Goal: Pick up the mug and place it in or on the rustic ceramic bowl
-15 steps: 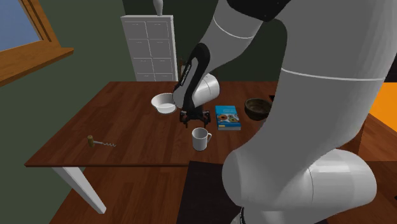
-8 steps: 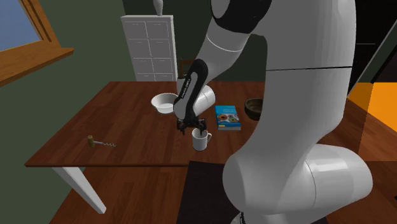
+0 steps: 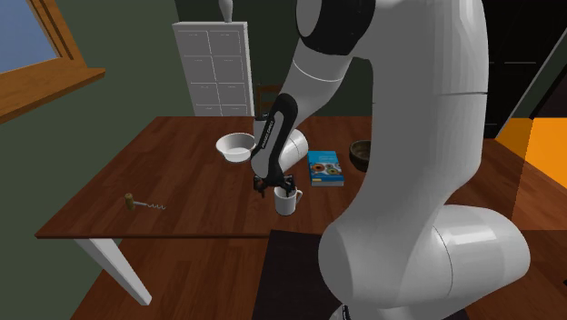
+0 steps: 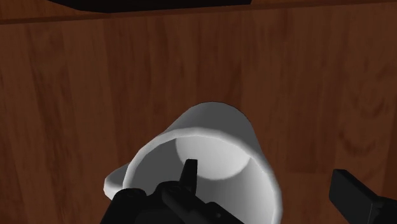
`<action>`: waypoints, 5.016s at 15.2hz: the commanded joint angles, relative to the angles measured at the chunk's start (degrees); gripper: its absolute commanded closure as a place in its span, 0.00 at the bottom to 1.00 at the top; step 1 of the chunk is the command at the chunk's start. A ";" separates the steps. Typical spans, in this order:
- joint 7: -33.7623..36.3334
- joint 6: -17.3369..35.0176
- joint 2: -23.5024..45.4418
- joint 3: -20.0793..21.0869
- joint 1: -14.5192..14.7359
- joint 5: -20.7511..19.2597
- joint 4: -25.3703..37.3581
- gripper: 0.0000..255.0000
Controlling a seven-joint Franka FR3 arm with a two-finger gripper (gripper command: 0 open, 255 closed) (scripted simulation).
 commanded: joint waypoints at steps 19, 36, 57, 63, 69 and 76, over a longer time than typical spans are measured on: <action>-3.06 -3.33 -4.87 3.27 -2.48 3.78 -1.44 1.00; -12.69 -13.99 -18.29 9.92 -6.97 16.35 -2.74 1.00; -31.51 -22.45 -19.56 3.70 -15.59 20.21 6.14 1.00; -38.43 -24.52 -14.48 0.49 -19.42 19.39 13.66 1.00; -44.81 -27.65 -8.07 -2.06 -22.81 18.97 23.57 1.00; -51.62 -33.04 1.29 -4.24 -26.18 18.86 38.73 1.00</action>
